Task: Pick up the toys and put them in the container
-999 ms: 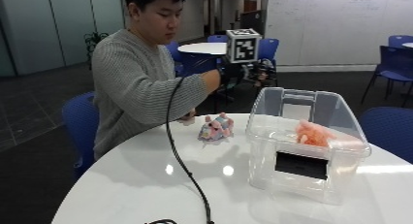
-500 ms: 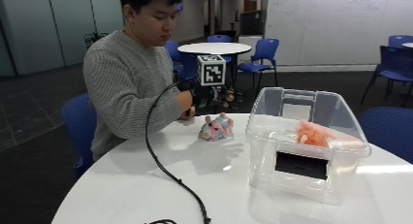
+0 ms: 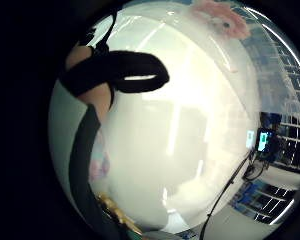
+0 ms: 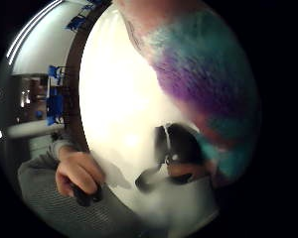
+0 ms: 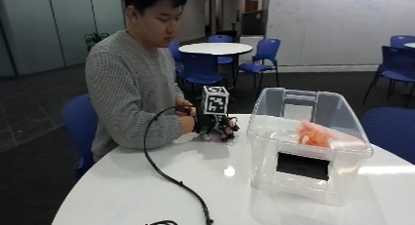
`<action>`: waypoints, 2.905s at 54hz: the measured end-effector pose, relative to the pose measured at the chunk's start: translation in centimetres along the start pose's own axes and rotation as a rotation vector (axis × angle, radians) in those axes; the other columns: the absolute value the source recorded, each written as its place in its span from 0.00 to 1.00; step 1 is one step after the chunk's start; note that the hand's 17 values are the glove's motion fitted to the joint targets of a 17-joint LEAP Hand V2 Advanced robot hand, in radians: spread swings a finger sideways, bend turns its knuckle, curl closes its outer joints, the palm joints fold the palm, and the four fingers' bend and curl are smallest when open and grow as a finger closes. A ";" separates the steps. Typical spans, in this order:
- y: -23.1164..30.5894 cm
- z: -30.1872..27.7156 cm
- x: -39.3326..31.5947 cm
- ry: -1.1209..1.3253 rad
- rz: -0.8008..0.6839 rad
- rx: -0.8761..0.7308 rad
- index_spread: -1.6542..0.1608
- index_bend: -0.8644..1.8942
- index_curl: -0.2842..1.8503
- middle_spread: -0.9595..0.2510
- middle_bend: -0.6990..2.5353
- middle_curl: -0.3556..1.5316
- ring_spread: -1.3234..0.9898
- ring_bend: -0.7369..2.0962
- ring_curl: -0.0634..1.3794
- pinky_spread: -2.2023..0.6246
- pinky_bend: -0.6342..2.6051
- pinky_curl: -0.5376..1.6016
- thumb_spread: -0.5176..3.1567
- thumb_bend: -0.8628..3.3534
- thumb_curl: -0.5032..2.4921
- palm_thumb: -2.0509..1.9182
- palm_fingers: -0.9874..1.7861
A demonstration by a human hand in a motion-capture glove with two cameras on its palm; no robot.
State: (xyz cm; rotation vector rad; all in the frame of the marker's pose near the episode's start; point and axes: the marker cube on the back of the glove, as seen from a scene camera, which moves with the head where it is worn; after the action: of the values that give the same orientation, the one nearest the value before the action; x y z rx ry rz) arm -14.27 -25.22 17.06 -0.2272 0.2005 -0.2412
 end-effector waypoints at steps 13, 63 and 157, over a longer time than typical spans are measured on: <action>-0.6 -0.6 -1.3 -0.140 -0.054 0.169 0.68 0.35 0.20 0.63 0.28 0.33 0.43 0.60 0.38 0.66 0.58 0.44 0.53 0.22 0.29 0.59 0.54; -5.4 -24.3 10.8 -0.235 -0.046 0.504 0.70 0.49 0.34 0.56 0.43 0.52 0.38 0.65 0.48 0.62 0.50 0.47 0.28 0.24 0.50 0.69 0.73; 14.6 -15.1 8.3 -0.185 -0.128 0.278 0.70 0.38 0.29 0.69 0.26 0.37 0.54 0.38 0.27 0.80 0.46 0.39 0.50 0.20 0.30 0.51 0.32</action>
State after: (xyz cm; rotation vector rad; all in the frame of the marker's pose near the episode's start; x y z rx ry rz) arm -6.61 -16.58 -2.34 0.0147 -0.0325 -0.3693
